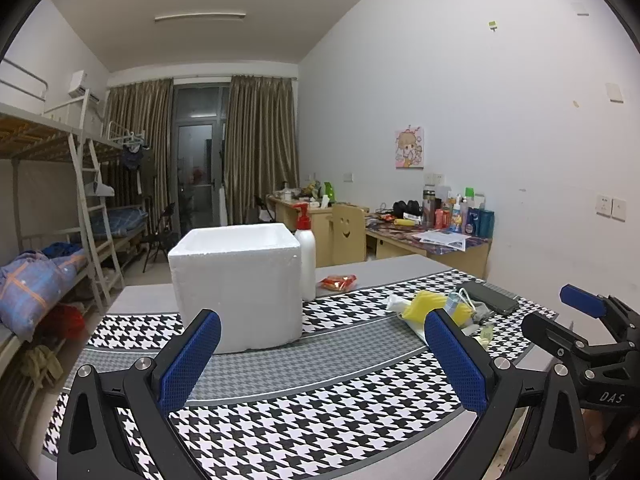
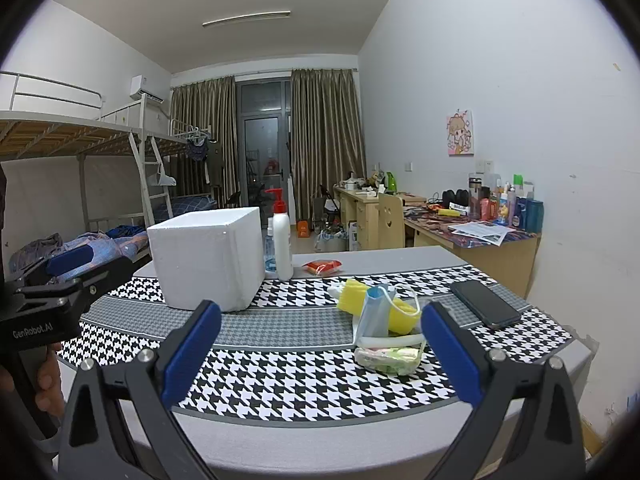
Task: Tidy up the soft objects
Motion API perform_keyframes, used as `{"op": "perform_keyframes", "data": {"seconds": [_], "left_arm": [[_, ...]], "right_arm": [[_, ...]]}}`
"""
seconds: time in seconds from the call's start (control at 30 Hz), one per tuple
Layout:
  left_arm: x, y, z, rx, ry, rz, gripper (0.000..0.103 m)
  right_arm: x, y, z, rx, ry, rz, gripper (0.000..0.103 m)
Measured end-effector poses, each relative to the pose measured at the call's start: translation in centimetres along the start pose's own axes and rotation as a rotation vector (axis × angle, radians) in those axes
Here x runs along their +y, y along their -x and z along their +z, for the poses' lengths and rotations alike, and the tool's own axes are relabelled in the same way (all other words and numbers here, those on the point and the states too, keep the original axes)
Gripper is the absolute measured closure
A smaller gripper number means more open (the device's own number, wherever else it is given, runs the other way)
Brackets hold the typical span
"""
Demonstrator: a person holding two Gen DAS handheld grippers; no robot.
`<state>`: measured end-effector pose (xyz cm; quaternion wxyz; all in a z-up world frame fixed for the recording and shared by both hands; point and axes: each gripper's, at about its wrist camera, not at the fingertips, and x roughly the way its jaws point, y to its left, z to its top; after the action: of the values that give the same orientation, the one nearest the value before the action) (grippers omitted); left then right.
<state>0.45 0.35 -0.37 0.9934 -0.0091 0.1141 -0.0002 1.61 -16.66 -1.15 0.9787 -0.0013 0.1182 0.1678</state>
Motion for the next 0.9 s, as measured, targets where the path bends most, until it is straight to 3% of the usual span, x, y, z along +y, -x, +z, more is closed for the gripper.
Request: {"op": "perform_keyframes", "data": {"seconds": [0.9], "left_arm": [[-0.11, -0.52, 0.03, 0.017, 0.000, 0.005, 0.001]], "right_arm": [[-0.28, -0.46, -0.07, 0.014, -0.002, 0.000, 0.001]]}}
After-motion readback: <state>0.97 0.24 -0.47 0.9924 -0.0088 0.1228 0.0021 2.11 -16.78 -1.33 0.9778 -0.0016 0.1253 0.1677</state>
